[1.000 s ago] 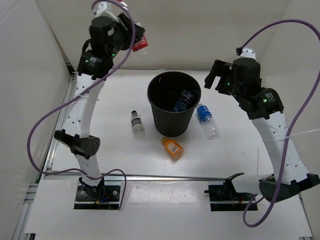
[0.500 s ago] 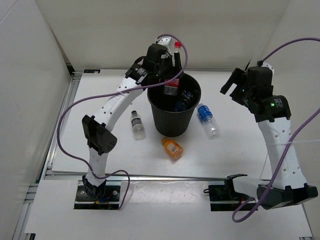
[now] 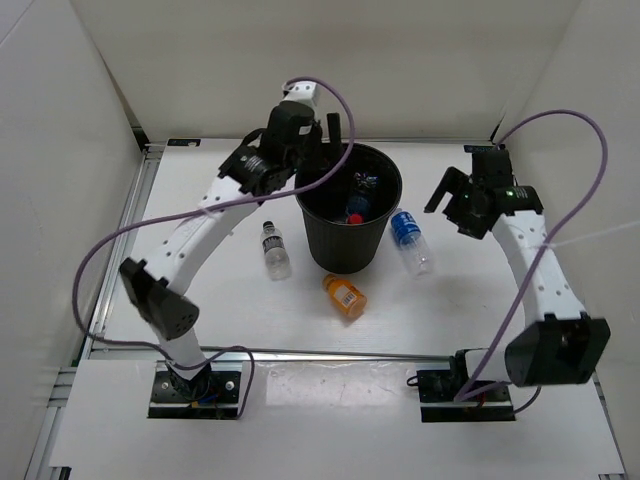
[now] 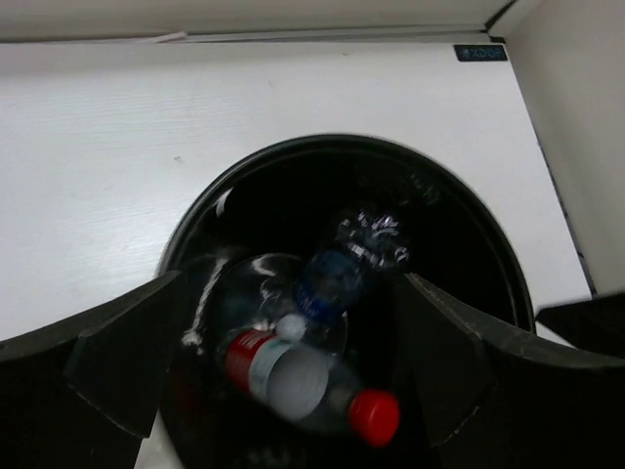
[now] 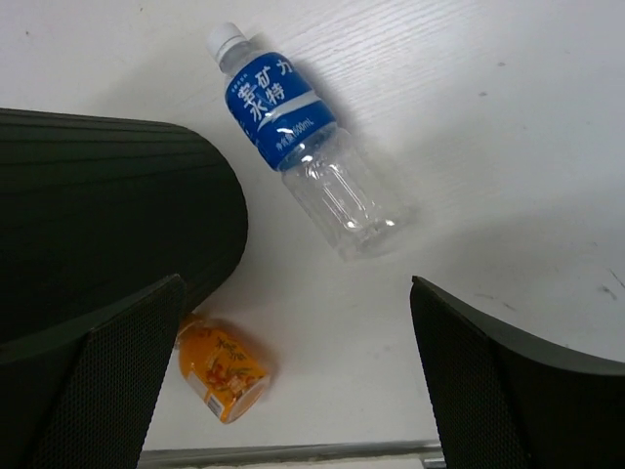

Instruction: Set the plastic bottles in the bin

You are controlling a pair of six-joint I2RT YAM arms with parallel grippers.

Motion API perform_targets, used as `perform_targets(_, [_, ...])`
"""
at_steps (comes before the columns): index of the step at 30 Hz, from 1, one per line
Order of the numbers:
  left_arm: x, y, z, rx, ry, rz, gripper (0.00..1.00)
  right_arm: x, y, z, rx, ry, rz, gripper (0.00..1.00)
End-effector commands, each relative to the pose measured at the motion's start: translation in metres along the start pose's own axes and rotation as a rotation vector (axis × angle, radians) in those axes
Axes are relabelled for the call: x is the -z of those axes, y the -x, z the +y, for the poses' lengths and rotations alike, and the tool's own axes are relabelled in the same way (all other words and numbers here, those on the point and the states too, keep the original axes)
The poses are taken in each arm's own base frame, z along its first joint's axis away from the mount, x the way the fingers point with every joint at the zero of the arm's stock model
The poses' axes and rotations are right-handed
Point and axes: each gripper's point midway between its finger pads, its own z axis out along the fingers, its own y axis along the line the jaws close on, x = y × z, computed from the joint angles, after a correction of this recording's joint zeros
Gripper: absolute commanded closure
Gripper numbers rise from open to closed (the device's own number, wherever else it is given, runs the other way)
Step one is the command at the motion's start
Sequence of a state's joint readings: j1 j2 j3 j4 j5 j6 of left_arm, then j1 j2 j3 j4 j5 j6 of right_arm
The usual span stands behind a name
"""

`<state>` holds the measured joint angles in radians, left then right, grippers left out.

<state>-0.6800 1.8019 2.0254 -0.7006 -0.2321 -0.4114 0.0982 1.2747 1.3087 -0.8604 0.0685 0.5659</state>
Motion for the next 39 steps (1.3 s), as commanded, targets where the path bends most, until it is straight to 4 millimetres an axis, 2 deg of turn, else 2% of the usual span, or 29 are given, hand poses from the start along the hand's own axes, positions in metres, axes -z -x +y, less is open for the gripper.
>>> perform_targets(1, [0.070, 0.039, 0.025, 0.037, 0.091, -0.156, 0.00, -0.039, 0.006, 0.020, 0.055, 0.081, 0.043, 0.01])
perform_targets(2, [0.093, 0.043, 0.036, 0.045, 0.115, -0.185, 0.00, -0.050, 0.003, 0.021, 0.070, 0.085, 0.068, 0.01])
perform_targets(3, [0.099, 0.037, 0.044, 0.054, 0.137, -0.183, 0.00, -0.059, 0.002, 0.020, 0.069, 0.073, 0.087, 0.01])
perform_targets(4, [0.095, 0.011, 0.058, 0.041, 0.181, -0.133, 0.00, -0.079, -0.005, 0.016, 0.074, 0.031, 0.130, 0.01])
perform_targets(5, [0.114, 0.010, 0.070, 0.072, 0.215, -0.155, 0.00, -0.087, -0.006, 0.013, 0.074, 0.013, 0.143, 0.01])
perform_targets(6, [0.119, 0.001, 0.077, 0.080, 0.236, -0.145, 0.00, -0.094, -0.010, 0.010, 0.082, 0.001, 0.166, 0.01])
perform_targets(7, [0.118, -0.021, 0.087, 0.074, 0.265, -0.105, 0.00, -0.107, -0.011, 0.008, 0.093, -0.016, 0.177, 0.01])
perform_targets(9, [0.135, -0.027, 0.101, 0.112, 0.296, -0.115, 0.00, -0.118, -0.015, 0.007, 0.103, -0.012, 0.200, 0.01])
perform_targets(10, [0.136, -0.041, 0.111, 0.109, 0.325, -0.078, 0.00, -0.126, -0.013, 0.012, 0.115, 0.004, 0.208, 0.01])
perform_targets(12, [0.146, -0.044, 0.123, 0.124, 0.365, -0.082, 0.00, -0.136, -0.011, 0.016, 0.114, 0.014, 0.219, 0.00])
perform_targets(15, [0.157, -0.055, 0.138, 0.107, 0.429, -0.058, 0.00, -0.157, -0.023, 0.023, 0.129, 0.014, 0.275, 0.00])
perform_targets(17, [0.160, -0.060, 0.146, 0.096, 0.463, -0.041, 0.00, -0.162, -0.027, 0.027, 0.129, 0.013, 0.288, 0.00])
perform_targets(19, [0.165, -0.058, 0.150, 0.104, 0.484, -0.056, 0.00, -0.168, -0.040, 0.032, 0.152, 0.012, 0.317, 0.00])
perform_targets(22, [0.166, -0.065, 0.155, 0.096, 0.507, -0.035, 0.00, -0.176, -0.059, 0.036, 0.158, -0.002, 0.367, 0.00])
perform_targets(29, [0.168, -0.070, 0.163, 0.087, 0.547, -0.029, 0.00, -0.181, -0.108, 0.004, 0.067, -0.136, 0.500, 0.00])
perform_targets(30, [0.170, -0.071, 0.164, 0.087, 0.547, -0.029, 0.00, -0.179, -0.110, 0.001, 0.059, -0.152, 0.495, 0.00])
perform_targets(33, [0.171, -0.072, 0.166, 0.082, 0.559, -0.026, 0.00, -0.176, -0.112, -0.004, 0.062, -0.161, 0.487, 0.14])
perform_targets(34, [0.170, -0.075, 0.167, 0.078, 0.562, -0.019, 0.00, -0.176, -0.112, -0.004, 0.062, -0.161, 0.487, 0.20])
perform_targets(35, [0.170, -0.075, 0.167, 0.078, 0.562, -0.019, 0.00, -0.174, -0.114, -0.006, 0.062, -0.162, 0.488, 0.31])
perform_targets(36, [0.170, -0.074, 0.169, 0.082, 0.570, -0.021, 0.00, -0.172, -0.110, -0.006, 0.057, -0.169, 0.471, 0.35])
perform_targets(37, [0.170, -0.074, 0.169, 0.082, 0.570, -0.021, 0.00, -0.169, -0.105, -0.010, 0.040, -0.193, 0.454, 0.47])
perform_targets(39, [0.170, -0.078, 0.171, 0.078, 0.574, -0.013, 0.00, -0.163, -0.096, -0.015, 0.021, -0.222, 0.428, 0.54])
